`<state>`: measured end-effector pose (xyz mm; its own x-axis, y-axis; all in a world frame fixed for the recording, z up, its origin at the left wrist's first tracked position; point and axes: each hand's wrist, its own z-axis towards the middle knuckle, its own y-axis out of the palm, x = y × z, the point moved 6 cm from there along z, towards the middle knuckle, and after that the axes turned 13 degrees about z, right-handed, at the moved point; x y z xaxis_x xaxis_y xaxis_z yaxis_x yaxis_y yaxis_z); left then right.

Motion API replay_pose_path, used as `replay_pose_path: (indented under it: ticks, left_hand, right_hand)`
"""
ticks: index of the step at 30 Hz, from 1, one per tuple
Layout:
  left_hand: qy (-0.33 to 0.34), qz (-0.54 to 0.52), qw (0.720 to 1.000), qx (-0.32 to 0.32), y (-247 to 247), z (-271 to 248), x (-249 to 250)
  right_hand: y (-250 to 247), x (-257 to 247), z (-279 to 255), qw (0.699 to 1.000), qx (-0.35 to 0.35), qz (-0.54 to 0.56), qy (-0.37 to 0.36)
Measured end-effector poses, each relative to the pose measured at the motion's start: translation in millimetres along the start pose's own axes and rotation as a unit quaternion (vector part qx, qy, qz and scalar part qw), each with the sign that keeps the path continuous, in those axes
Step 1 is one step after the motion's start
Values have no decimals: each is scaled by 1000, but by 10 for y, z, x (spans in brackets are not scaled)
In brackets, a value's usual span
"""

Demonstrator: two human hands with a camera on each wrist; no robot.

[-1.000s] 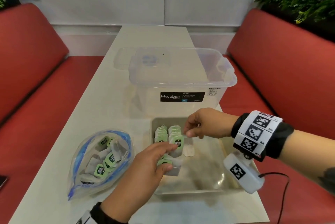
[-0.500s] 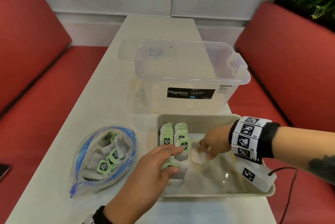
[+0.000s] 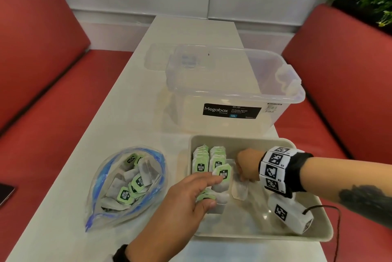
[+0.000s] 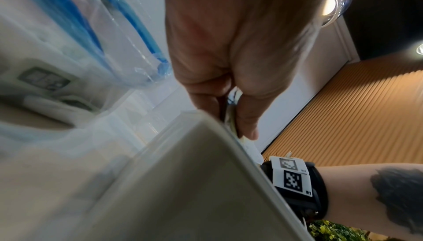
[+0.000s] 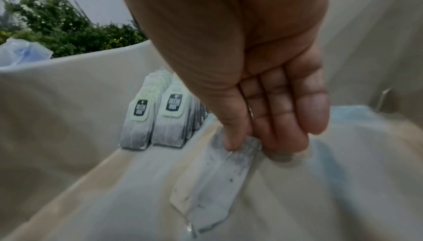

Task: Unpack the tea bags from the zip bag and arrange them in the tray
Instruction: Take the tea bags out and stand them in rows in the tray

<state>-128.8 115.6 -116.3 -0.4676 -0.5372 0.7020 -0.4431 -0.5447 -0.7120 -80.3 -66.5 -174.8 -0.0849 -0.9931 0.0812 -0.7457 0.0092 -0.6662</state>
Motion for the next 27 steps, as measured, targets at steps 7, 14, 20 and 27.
replay_pose_path:
  ticks: [7, 14, 20, 27]
  left_hand:
    - [6, -30, 999, 18, -47, -28, 0]
    - [48, -30, 996, 61, -242, -114, 54]
    - [117, 19, 991, 62, -253, -114, 184]
    - [164, 37, 977, 130, -241, 7, 298]
  right_hand:
    - [55, 135, -16, 992, -8, 128, 11]
    - [-22, 318, -285, 952, -5, 303, -29]
    - [-269, 397, -663, 786, 8, 593, -174]
    - [-187, 241, -781, 618, -98, 735, -261]
